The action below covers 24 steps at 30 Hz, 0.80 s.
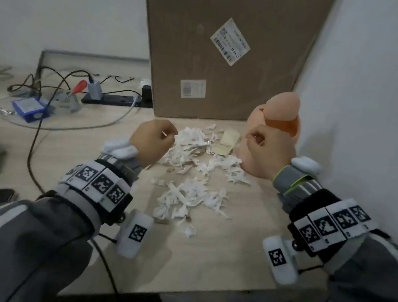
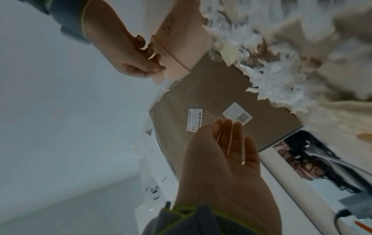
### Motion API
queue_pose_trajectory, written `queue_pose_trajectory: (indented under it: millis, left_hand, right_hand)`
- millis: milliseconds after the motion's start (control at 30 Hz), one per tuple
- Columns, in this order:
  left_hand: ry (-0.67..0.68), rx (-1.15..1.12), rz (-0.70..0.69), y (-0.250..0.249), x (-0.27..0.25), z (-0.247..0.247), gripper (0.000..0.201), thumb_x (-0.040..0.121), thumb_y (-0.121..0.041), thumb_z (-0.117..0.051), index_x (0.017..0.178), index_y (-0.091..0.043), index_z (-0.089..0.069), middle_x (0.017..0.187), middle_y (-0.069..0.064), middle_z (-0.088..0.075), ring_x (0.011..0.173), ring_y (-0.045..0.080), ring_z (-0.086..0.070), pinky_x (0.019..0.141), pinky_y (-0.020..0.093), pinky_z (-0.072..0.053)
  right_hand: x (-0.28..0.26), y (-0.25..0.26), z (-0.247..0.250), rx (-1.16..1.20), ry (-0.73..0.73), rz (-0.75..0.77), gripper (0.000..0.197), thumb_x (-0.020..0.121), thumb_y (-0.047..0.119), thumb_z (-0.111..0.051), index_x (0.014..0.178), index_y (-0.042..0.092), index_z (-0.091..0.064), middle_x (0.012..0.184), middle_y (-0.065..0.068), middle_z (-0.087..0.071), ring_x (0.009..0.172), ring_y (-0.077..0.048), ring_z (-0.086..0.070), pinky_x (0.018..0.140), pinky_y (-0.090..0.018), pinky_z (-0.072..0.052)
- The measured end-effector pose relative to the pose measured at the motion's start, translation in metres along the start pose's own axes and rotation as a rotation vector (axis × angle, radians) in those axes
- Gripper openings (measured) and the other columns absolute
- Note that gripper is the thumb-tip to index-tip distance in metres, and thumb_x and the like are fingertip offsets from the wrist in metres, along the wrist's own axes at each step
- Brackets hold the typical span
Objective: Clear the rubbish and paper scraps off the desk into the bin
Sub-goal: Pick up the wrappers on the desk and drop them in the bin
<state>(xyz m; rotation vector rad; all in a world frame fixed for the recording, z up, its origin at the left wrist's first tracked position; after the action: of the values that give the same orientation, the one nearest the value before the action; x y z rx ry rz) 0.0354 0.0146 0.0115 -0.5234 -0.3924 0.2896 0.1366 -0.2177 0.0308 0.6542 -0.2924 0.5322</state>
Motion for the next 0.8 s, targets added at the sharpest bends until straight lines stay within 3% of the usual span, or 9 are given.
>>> queue_pose_trajectory:
  millis: [133, 233, 367, 467, 533, 600, 667, 733, 800]
  left_hand:
    - [0.019, -0.061, 0.063, -0.008, -0.027, 0.003, 0.023, 0.097, -0.012, -0.052, 0.109, -0.012, -0.071, 0.098, 0.007, -0.07, 0.073, 0.016, -0.056, 0.071, 0.025, -0.039]
    - [0.018, -0.076, 0.052, -0.017, -0.037, 0.0, 0.024, 0.097, -0.011, -0.051, 0.109, -0.011, -0.072, 0.106, 0.008, -0.072, 0.084, 0.016, -0.057, 0.074, 0.025, -0.038]
    - [0.005, -0.093, 0.044, -0.029, -0.048, -0.003, 0.024, 0.097, -0.01, -0.051, 0.111, -0.009, -0.071, 0.112, 0.006, -0.071, 0.087, 0.015, -0.057, 0.074, 0.024, -0.038]
    - [-0.012, -0.129, 0.053, -0.034, -0.053, -0.004, 0.024, 0.098, -0.012, -0.052, 0.116, -0.009, -0.068, 0.116, 0.005, -0.068, 0.088, 0.015, -0.057, 0.075, 0.023, -0.037]
    - [-0.015, -0.171, 0.048, -0.036, -0.055, -0.008, 0.027, 0.097, -0.014, -0.056, 0.123, -0.01, -0.063, 0.121, 0.006, -0.065, 0.092, 0.014, -0.057, 0.077, 0.023, -0.039]
    - [-0.005, -0.2, 0.031, -0.039, -0.057, -0.012, 0.039, 0.096, -0.02, -0.062, 0.134, -0.012, -0.055, 0.13, 0.007, -0.06, 0.1, 0.014, -0.057, 0.081, 0.023, -0.04]
    - [0.031, -0.234, 0.024, -0.041, -0.057, -0.018, 0.06, 0.093, -0.029, -0.068, 0.145, -0.015, -0.042, 0.143, 0.006, -0.049, 0.117, 0.018, -0.055, 0.091, 0.027, -0.042]
    - [0.081, -0.286, 0.025, -0.045, -0.057, -0.023, 0.088, 0.086, -0.038, -0.076, 0.155, -0.019, -0.025, 0.157, 0.005, -0.033, 0.138, 0.022, -0.042, 0.109, 0.036, -0.04]
    - [0.105, -0.336, 0.027, -0.05, -0.056, -0.028, 0.113, 0.076, -0.044, -0.083, 0.159, -0.022, -0.01, 0.163, 0.005, -0.019, 0.147, 0.022, -0.029, 0.119, 0.042, -0.032]
  right_hand:
    - [-0.014, -0.014, 0.026, -0.207, -0.059, -0.029, 0.018, 0.09, 0.023, -0.05, 0.104, 0.016, -0.059, 0.111, -0.006, -0.059, 0.084, -0.027, -0.055, 0.066, -0.033, -0.043]
    - [-0.014, -0.019, 0.029, -0.287, 0.002, -0.023, 0.027, 0.09, 0.023, -0.051, 0.115, 0.017, -0.049, 0.123, -0.007, -0.049, 0.094, -0.03, -0.056, 0.069, -0.039, -0.049]
    - [-0.005, -0.033, 0.019, -0.42, 0.13, -0.109, 0.024, 0.093, 0.029, -0.045, 0.111, 0.015, -0.052, 0.107, -0.01, -0.059, 0.087, -0.03, -0.059, 0.071, -0.036, -0.044]
    - [-0.001, -0.045, 0.016, -0.39, 0.128, -0.221, 0.03, 0.086, 0.045, -0.033, 0.085, 0.021, -0.05, 0.082, -0.005, -0.053, 0.057, -0.016, -0.047, 0.055, -0.027, -0.034]
    - [-0.004, -0.043, 0.017, -0.34, 0.139, -0.229, 0.03, 0.083, 0.044, -0.033, 0.08, 0.019, -0.048, 0.077, -0.005, -0.053, 0.055, -0.015, -0.042, 0.053, -0.027, -0.031]
    - [-0.007, -0.029, 0.024, -0.307, 0.114, -0.227, 0.025, 0.089, 0.032, -0.037, 0.086, 0.013, -0.054, 0.084, -0.009, -0.061, 0.063, -0.019, -0.047, 0.057, -0.029, -0.035]
    - [-0.011, -0.009, 0.033, -0.231, 0.072, -0.085, 0.015, 0.092, 0.02, -0.045, 0.098, 0.015, -0.058, 0.1, -0.007, -0.062, 0.08, -0.027, -0.055, 0.068, -0.033, -0.042]
    - [-0.018, 0.012, 0.043, -0.134, 0.056, 0.039, 0.018, 0.09, 0.018, -0.054, 0.107, 0.015, -0.06, 0.112, -0.006, -0.062, 0.096, -0.031, -0.058, 0.079, -0.037, -0.046]
    - [-0.024, 0.031, 0.049, -0.067, 0.049, 0.136, 0.021, 0.087, 0.018, -0.059, 0.108, 0.014, -0.062, 0.112, -0.006, -0.064, 0.101, -0.029, -0.058, 0.084, -0.037, -0.045]
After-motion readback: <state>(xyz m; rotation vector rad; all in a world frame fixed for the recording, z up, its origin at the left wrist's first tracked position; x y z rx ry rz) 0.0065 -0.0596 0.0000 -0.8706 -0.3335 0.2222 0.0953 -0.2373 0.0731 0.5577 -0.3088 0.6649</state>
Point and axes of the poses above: each hand's wrist, its own x-axis towards the middle knuckle, its own z-axis out of the back of the hand, y = z × x, the point moved 4 cm from there along x, towards the middle knuckle
